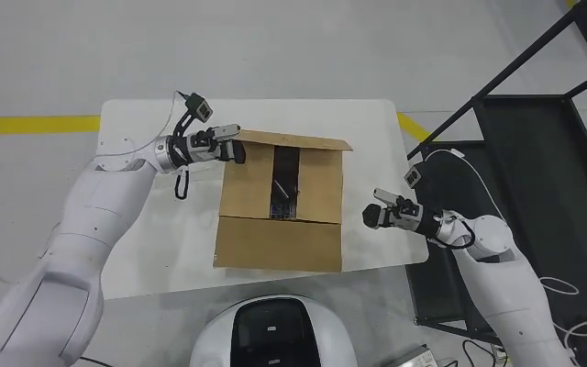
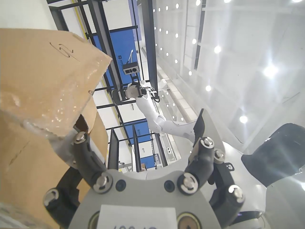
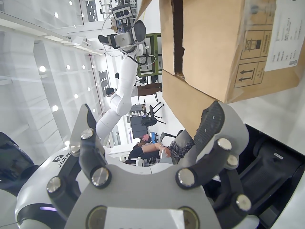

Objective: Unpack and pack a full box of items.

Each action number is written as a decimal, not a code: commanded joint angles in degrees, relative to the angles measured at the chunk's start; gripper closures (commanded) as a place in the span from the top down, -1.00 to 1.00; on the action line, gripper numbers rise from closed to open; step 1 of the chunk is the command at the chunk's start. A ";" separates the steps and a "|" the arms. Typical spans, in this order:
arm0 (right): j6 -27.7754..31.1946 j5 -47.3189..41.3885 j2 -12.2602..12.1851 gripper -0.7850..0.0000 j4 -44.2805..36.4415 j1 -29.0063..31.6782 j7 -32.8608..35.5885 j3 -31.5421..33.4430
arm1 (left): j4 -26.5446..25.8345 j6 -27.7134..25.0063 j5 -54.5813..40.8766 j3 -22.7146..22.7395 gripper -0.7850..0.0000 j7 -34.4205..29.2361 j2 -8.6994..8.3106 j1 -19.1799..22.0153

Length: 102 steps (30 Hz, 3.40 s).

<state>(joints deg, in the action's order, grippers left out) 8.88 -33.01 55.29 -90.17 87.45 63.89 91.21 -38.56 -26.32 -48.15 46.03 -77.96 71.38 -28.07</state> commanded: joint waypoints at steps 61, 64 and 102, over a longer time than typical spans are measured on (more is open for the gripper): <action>3.16 2.52 0.28 1.00 4.75 -1.33 -5.03 -0.45 | 27.98 0.57 33.33 -10.95 1.00 27.14 14.66 16.02; 3.20 2.66 0.30 1.00 4.61 -1.40 -4.81 -0.72 | 28.42 0.32 33.68 -10.55 1.00 25.26 14.20 15.96; -16.53 24.29 4.17 1.00 -6.97 -18.58 -18.46 -27.95 | -15.55 9.70 8.20 21.28 1.00 -9.72 -10.16 -9.46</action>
<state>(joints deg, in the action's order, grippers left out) -7.65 -8.85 59.46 -97.10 68.84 45.54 63.24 -53.76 -16.70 -39.82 67.15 -87.61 61.33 -37.17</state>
